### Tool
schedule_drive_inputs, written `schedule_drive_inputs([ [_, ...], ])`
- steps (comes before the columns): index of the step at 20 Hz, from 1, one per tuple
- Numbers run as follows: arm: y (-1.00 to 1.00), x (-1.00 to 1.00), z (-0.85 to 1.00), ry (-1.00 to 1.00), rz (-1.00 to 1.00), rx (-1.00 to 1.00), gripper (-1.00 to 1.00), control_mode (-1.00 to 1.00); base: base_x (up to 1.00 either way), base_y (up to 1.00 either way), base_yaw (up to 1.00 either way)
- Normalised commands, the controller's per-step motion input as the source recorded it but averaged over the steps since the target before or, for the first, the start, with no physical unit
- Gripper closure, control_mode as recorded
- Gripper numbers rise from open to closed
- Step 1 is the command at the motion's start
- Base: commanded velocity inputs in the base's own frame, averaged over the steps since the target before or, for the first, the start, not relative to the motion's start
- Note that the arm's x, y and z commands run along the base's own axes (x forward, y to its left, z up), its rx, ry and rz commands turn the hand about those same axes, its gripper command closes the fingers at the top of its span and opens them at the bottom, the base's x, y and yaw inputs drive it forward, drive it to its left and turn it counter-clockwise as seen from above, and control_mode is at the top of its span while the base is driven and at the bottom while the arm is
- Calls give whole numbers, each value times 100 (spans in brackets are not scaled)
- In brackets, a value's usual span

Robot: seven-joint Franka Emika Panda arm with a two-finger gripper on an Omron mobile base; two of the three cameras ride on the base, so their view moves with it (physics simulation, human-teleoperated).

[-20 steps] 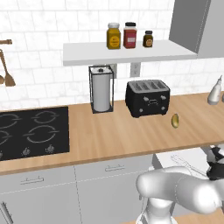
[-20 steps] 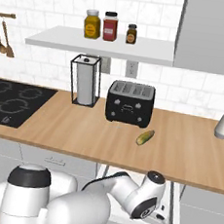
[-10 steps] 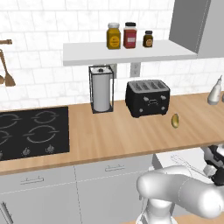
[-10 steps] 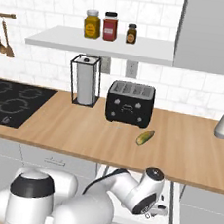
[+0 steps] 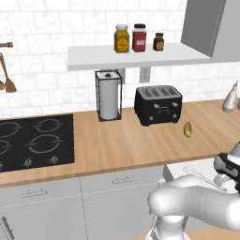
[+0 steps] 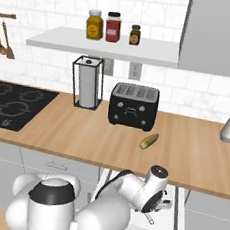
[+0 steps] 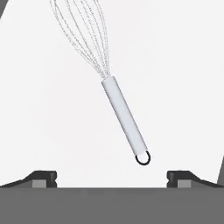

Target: Pick the whisk from the drawer and place it on the counter.

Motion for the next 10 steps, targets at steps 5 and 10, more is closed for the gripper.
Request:
schedule_drive_inputs([
  [5, -10, 23, -39, 1, 1, 0, -100, -100, 0, 0, 0],
  [10, -8, 15, -50, 0, 0, 0, -100, -100, 0, 0, 0],
])
